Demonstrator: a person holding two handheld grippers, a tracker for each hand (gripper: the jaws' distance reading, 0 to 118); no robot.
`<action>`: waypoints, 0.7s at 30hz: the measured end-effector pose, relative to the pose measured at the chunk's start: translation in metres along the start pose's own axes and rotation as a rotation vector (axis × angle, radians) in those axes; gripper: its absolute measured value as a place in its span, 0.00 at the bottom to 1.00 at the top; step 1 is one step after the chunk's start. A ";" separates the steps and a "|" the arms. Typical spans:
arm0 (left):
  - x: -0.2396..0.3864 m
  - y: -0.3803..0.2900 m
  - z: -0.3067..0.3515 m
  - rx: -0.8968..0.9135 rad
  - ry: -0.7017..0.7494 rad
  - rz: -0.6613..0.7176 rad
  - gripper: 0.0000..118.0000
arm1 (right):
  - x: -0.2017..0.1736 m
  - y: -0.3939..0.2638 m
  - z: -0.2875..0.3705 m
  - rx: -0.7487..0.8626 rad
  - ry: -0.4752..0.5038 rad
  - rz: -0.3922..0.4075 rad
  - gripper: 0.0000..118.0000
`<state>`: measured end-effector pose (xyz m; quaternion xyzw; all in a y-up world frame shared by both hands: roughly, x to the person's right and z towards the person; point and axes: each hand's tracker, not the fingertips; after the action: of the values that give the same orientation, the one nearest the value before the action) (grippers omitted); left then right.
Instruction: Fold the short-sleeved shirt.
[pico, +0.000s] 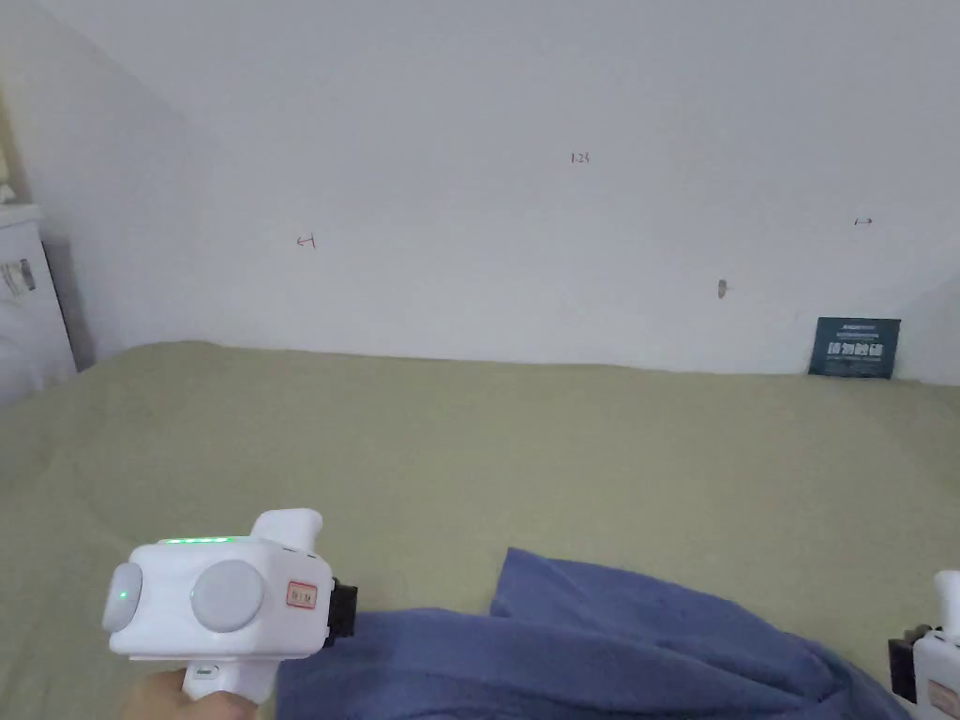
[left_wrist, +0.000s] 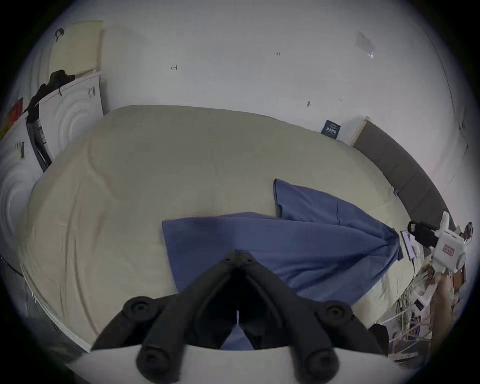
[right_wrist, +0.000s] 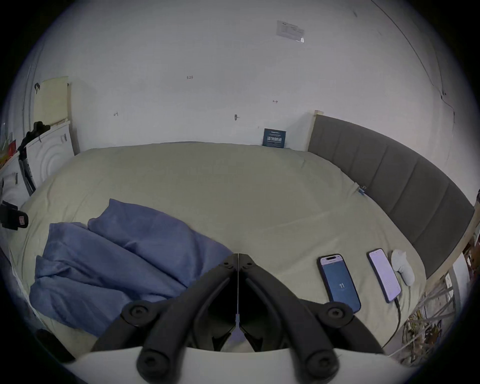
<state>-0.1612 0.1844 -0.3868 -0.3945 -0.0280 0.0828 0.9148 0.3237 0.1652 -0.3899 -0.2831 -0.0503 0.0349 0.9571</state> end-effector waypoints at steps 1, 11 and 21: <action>-0.001 0.006 -0.004 -0.004 0.000 -0.007 0.00 | -0.001 0.001 -0.001 -0.002 0.006 0.003 0.01; -0.059 0.080 -0.093 -0.274 0.100 0.116 1.00 | -0.009 0.011 -0.017 -0.017 0.003 0.029 0.01; -0.086 0.065 -0.165 -0.409 0.095 0.287 0.42 | -0.017 0.013 -0.044 -0.057 -0.001 0.030 0.01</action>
<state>-0.2346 0.0950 -0.5460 -0.5748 0.0551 0.1860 0.7950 0.3118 0.1510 -0.4351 -0.3110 -0.0475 0.0481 0.9480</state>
